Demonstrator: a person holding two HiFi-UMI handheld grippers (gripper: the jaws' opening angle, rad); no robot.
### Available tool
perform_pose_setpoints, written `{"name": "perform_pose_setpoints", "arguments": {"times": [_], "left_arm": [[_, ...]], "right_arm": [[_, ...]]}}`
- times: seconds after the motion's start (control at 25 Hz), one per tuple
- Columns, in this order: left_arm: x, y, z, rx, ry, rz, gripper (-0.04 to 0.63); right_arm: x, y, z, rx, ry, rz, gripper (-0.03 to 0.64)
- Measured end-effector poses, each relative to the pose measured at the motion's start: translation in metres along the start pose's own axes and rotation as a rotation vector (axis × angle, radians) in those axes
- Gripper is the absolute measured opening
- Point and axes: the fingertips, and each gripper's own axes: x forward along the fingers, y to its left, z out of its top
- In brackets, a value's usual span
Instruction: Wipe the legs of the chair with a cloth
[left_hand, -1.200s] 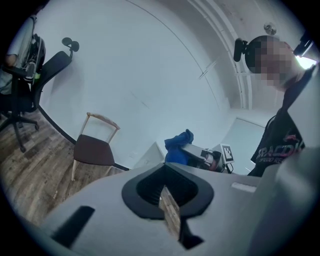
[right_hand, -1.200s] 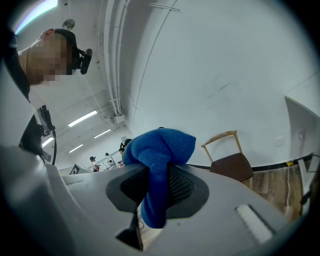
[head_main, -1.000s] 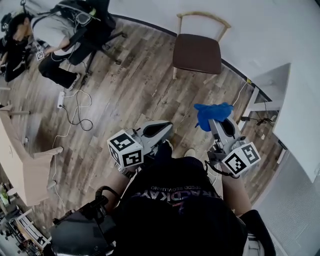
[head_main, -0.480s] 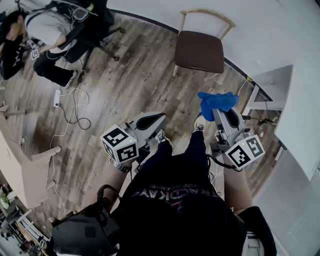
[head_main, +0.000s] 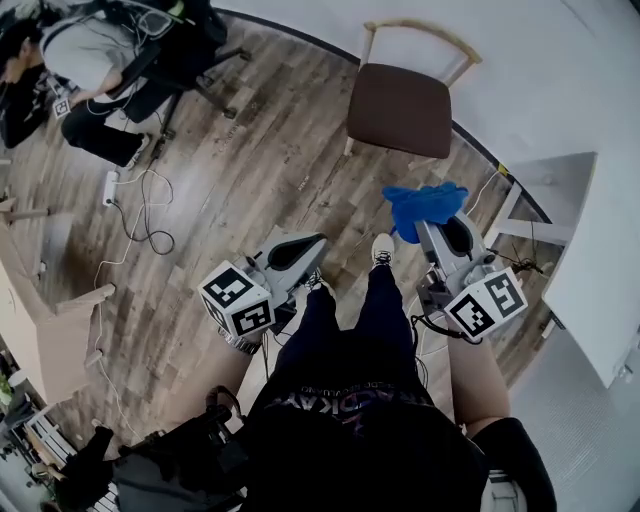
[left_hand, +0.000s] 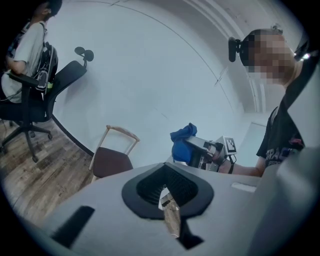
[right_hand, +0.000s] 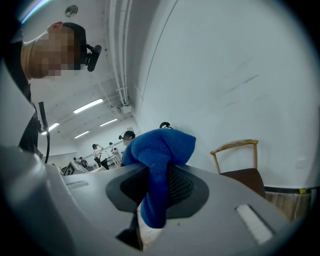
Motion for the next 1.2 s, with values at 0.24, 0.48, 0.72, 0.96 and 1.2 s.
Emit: {"name": "perform_pose_setpoints", "arguments": {"times": [0.24,0.48,0.72,0.96,1.2], "left_arm": [[0.049,0.05,-0.006,-0.008,-0.042,0.11,0.005],[0.099,0.102,-0.022,0.078,-0.074,0.21,0.005],[0.126,0.153,-0.049,0.238,-0.098,0.273,0.005],[0.134,0.225,-0.101,0.236,-0.107,0.274,0.005],[0.157,0.282,-0.163,0.225,-0.131,0.234,0.005]], "right_arm": [[0.048,-0.069,-0.02,-0.01,0.118,0.097,0.087],[0.09,-0.128,-0.059,-0.033,0.203,0.194,0.087],[0.124,-0.175,-0.117,-0.027,0.246,0.215,0.087],[0.167,-0.197,-0.174,-0.049,0.26,0.201,0.087],[0.203,-0.245,-0.28,-0.07,0.312,0.181,0.087]]}}
